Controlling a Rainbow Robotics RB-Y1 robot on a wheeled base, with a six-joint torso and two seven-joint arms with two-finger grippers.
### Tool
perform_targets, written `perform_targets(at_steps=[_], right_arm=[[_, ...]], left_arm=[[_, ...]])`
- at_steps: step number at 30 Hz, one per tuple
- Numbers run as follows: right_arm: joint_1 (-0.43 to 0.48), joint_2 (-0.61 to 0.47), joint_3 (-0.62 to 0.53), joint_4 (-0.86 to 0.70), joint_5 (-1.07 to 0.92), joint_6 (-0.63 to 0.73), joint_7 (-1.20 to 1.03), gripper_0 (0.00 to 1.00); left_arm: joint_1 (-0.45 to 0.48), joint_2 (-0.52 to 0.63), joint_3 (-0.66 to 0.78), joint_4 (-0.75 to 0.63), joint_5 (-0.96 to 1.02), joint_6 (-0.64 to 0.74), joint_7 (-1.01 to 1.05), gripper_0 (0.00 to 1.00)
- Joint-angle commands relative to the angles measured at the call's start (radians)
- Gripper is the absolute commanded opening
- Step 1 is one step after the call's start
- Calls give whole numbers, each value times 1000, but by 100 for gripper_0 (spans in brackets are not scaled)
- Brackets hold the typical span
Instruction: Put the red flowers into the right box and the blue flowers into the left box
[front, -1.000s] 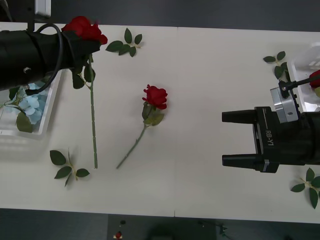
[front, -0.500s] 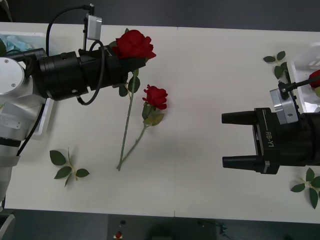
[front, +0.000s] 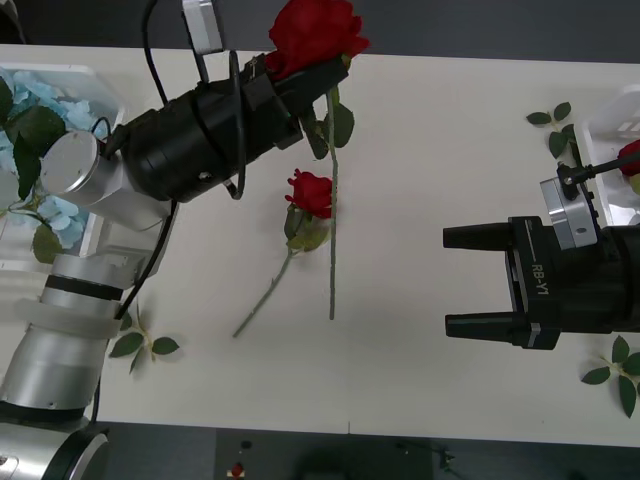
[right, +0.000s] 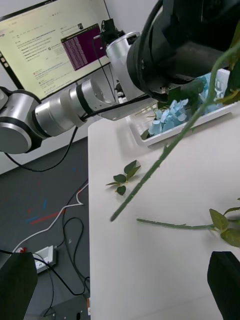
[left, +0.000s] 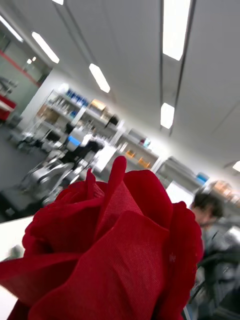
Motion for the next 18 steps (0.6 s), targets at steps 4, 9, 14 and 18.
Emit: perform_targets(at_steps=[4,9,14,18], right_arm=[[15,-27,-3,-17,-23,2,5,100],[4,-27,17,-17,-37,-7,5,100],[-32,-27,91,-17,-60,-45,-42,100],[-57,-26,150,-17,-72,-91,-101,100]], left_arm=[[-21,-7,-118,5,112,-1,-67,0],[-23,-7,-178,5,115,-12,-76,0],[-46,-13,-230,6,127,-60,-78,0],[-65,-27,-280,6,170,-119,-78,0]])
